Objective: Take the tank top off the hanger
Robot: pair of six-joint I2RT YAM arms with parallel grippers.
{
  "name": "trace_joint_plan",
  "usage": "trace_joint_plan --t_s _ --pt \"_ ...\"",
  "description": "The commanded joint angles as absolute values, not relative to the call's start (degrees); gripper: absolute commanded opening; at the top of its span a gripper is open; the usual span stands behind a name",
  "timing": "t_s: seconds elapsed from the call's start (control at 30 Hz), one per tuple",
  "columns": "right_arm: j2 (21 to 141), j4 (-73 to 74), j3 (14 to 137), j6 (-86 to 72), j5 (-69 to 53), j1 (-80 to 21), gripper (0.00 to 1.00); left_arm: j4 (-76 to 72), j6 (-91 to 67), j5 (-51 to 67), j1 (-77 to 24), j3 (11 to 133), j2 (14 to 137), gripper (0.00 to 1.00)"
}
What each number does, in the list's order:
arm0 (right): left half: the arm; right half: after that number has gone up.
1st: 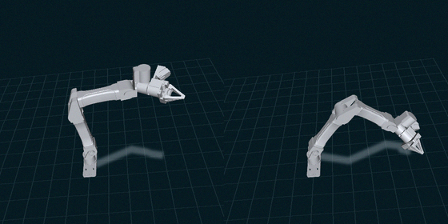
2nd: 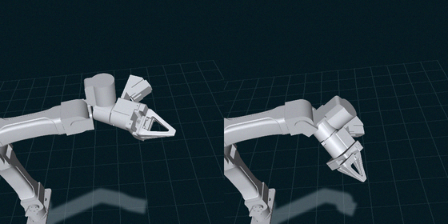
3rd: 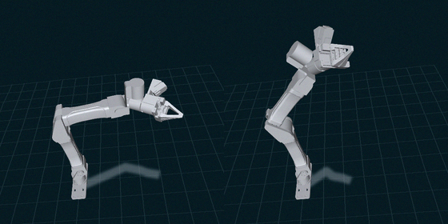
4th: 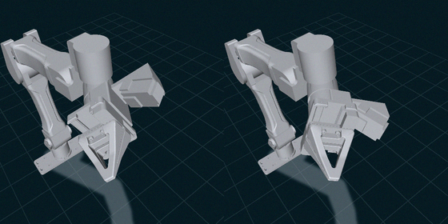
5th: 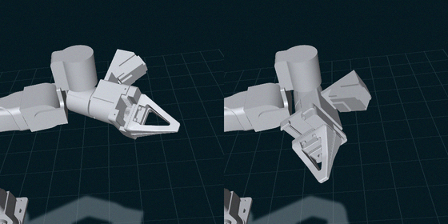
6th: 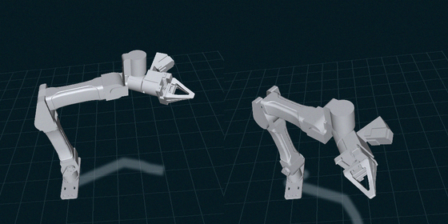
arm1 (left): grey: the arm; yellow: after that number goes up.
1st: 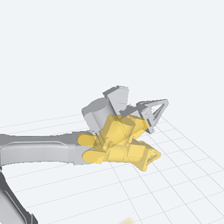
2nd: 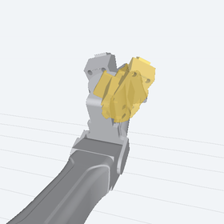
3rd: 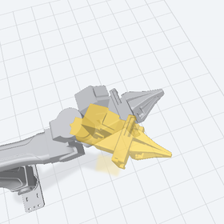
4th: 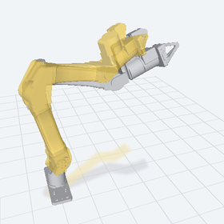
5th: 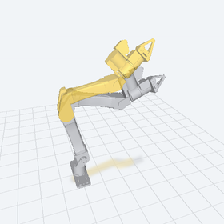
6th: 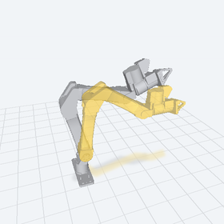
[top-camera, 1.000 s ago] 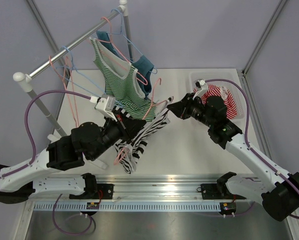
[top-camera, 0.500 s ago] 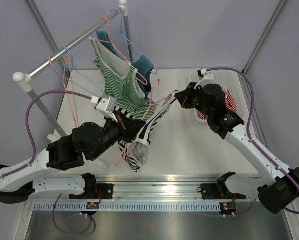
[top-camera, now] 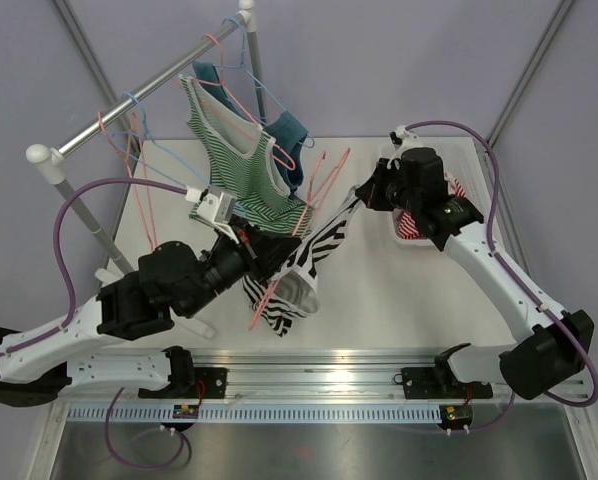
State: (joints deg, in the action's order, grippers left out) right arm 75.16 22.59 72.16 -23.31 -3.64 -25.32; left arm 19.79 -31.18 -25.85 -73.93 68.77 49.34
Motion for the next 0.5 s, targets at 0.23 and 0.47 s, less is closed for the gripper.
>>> trace_joint_plan --t_s 0.23,0.47 --pt "61.7 21.4 79.2 -23.0 -29.1 -24.1 0.00 -17.5 -2.0 -29.0 -76.2 77.6 63.4 0.00" --pt "55.5 24.6 83.1 -23.3 -36.2 -24.2 0.00 -29.2 12.5 -40.6 -74.8 85.9 73.1 0.00"
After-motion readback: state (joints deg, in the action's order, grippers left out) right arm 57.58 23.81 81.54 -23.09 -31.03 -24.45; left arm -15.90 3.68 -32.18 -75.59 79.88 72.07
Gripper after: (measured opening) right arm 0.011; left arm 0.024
